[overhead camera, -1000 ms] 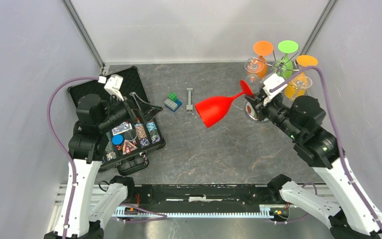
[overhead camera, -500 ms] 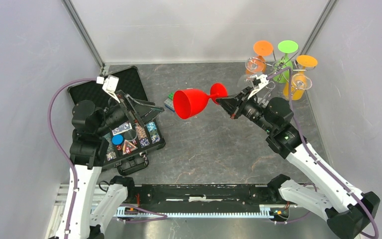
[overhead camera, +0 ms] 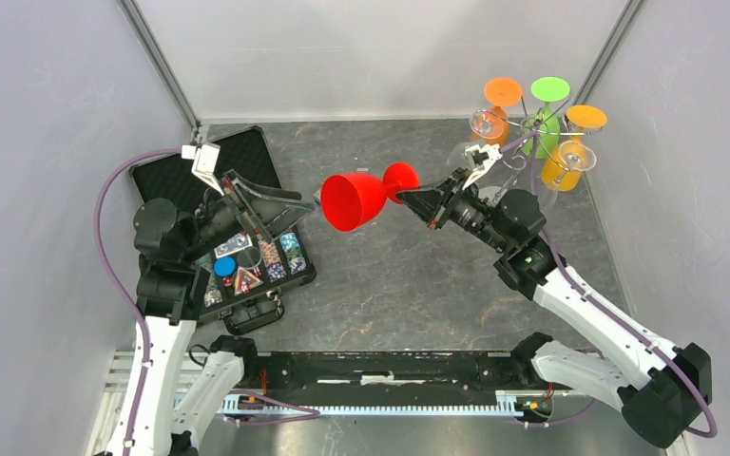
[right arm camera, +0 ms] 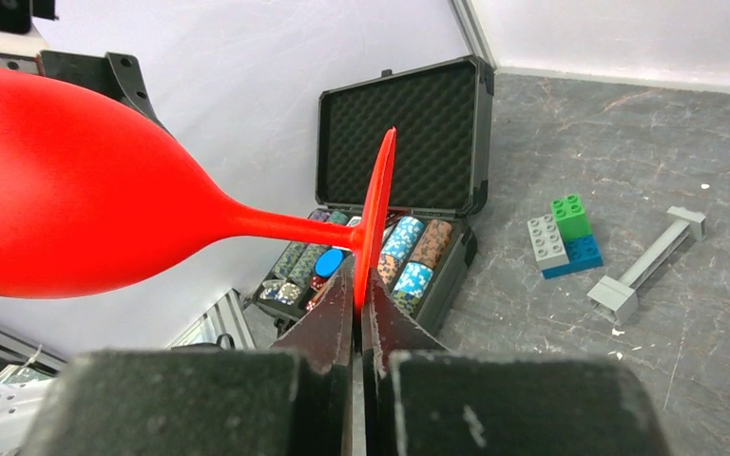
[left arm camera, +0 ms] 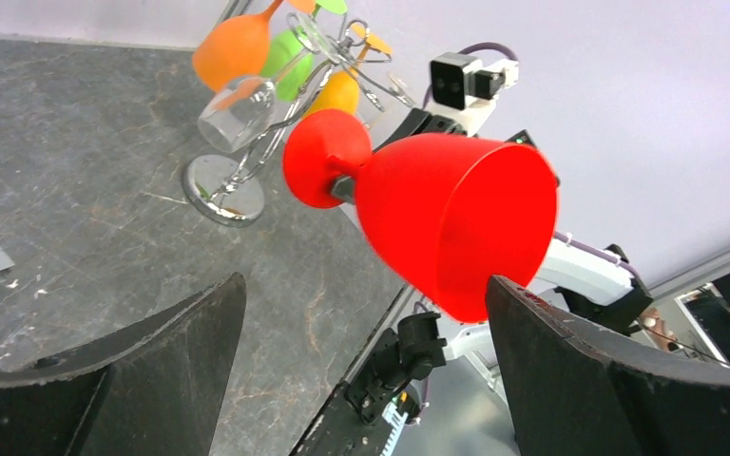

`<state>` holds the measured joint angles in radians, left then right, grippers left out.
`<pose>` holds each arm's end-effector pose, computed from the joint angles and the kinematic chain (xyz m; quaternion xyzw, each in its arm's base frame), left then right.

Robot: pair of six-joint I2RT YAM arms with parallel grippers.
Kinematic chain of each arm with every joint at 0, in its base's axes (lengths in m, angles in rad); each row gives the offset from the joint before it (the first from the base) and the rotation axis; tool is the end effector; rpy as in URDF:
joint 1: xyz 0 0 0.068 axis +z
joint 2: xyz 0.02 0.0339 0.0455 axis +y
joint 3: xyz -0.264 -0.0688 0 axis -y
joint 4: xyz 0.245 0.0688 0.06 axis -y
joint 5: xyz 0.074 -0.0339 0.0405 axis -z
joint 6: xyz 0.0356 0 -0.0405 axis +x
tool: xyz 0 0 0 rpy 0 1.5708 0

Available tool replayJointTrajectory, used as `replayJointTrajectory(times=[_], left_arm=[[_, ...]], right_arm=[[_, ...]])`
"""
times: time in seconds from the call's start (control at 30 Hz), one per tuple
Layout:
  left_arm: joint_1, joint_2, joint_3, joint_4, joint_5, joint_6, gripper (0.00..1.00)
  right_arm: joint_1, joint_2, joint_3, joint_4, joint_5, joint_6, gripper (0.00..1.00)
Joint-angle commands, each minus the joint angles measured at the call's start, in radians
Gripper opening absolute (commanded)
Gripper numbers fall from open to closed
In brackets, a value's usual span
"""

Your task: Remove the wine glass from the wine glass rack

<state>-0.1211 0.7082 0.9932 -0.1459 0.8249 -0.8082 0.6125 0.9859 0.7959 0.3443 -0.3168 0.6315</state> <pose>0.1308 -0.0423 0.4253 0.0823 0.6680 -0.5449 0.5001 0.1840 0.1429 0.3628 -0.1137 0.6435 0.5204 0.5497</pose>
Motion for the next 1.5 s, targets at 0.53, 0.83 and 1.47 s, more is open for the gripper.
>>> replayJointTrajectory(times=[0.53, 0.83, 1.47], left_arm=[[-0.212, 0.125, 0.096, -0.221, -0.204, 0.198, 0.12], [-0.222, 0.210, 0.176, -0.344, -0.288, 0.336, 0.02], [-0.361, 0.831, 0.504, -0.787, -0.807, 0.530, 0.02]], right_arm=[[0.066, 0.053, 0.000, 0.057, 0.074, -0.056, 0.00], [0.073, 0.080, 0.050, -0.077, 0.157, -0.171, 0.51], [0.073, -0.139, 0.127, -0.397, 0.429, -0.402, 0.76]])
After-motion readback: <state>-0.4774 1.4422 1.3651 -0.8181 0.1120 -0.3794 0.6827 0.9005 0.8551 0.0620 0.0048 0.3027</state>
